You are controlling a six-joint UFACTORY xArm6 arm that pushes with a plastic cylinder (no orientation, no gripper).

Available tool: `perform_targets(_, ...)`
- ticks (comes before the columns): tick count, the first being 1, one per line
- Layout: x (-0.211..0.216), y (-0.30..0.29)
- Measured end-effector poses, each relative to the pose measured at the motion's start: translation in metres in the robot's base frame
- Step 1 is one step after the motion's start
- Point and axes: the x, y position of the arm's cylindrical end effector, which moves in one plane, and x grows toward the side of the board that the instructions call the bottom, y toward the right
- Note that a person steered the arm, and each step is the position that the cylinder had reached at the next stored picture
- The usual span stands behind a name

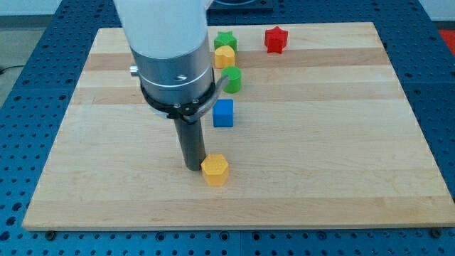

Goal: Move the green circle and yellow hexagon to the right of the board

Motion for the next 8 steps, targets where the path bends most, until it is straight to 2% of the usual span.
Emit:
perform_targets(2, -0.047, -0.048)
perform_targets(3, -0.107, -0.059)
perform_targets(4, -0.129, -0.063)
perform_targets(8, -0.145, -0.063)
